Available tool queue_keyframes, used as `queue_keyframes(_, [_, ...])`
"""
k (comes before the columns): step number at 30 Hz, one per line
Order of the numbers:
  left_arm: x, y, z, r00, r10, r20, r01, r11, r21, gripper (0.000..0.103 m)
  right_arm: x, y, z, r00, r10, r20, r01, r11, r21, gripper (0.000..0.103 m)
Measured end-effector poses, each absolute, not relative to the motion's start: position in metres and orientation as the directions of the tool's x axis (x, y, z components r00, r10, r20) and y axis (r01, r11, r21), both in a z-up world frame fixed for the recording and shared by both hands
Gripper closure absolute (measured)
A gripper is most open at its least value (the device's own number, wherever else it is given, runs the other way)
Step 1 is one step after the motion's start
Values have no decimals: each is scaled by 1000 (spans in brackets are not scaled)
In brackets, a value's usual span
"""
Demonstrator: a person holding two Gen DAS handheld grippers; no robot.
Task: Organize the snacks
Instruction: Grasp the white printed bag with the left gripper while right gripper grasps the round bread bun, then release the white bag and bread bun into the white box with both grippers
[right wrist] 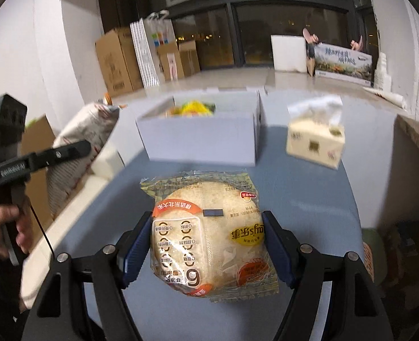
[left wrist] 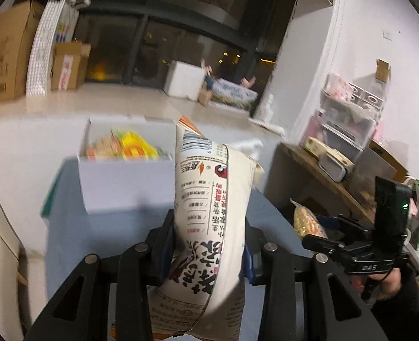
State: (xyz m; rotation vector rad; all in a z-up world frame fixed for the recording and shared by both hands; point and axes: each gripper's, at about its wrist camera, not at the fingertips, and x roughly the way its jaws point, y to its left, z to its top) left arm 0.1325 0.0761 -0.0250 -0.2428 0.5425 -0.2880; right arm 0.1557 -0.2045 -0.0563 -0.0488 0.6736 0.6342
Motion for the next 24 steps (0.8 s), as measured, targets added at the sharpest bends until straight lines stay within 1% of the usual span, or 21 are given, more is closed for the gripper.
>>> queue_keyframes(4, [171,95,-1,843,-303,-445,171,935,-311,60,189,-180,-34,618,547,-565,-577,804,146,25])
queue_keyframes(8, [212,108,13,847,-273,-455,144,944,-298,60,244,-155,-17,592,577,-562,-574,792,209,25])
queue_keyframes(12, [259,119,20,849,-229,-477,104,956,-274,60,288,-136,-5,602,562,-567,-562,803,199,25])
queue_keyframes(20, [347,142,4,820,-180,-543,30,961,-274,60,383,-94,5,620,521,-587,-505,837,210,24])
queue_keyframes(23, [370,148,-5,804,-153,-575,9,970,-245,60,406,-76,0,627,483,-611,-488,855,176,24])
queue_keyframes(24, [379,150,-10,795,-134,-591,-5,974,-227,58,415,-70,-3,627,470,-621,-479,862,168,24])
